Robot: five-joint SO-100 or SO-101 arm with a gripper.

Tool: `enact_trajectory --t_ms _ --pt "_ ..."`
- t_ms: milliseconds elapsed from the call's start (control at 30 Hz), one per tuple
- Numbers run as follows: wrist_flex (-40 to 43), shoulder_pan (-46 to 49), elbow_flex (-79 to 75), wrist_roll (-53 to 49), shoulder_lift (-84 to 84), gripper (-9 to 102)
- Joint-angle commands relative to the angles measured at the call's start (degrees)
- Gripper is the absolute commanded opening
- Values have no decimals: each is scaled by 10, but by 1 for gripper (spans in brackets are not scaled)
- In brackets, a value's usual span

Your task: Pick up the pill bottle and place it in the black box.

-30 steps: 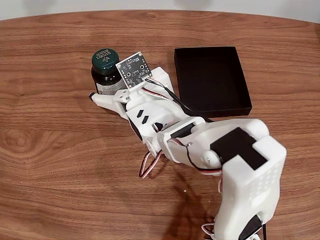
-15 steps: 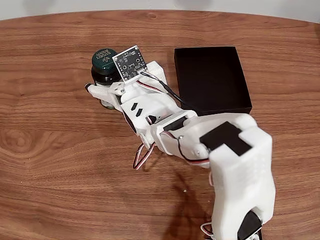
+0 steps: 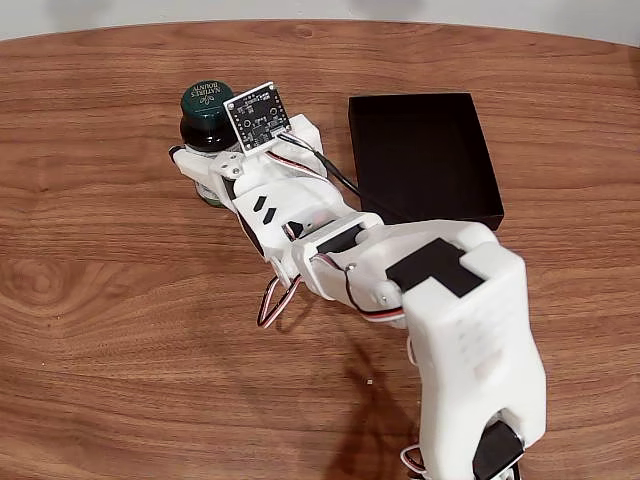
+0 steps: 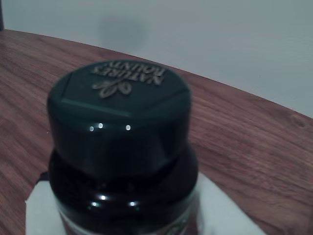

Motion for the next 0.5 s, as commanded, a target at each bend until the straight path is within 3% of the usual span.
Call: enact_trajectory --t_ms 0,467 --pt "-21 -7 -11 -4 44 20" --pt "11 -11 95 1 221 17"
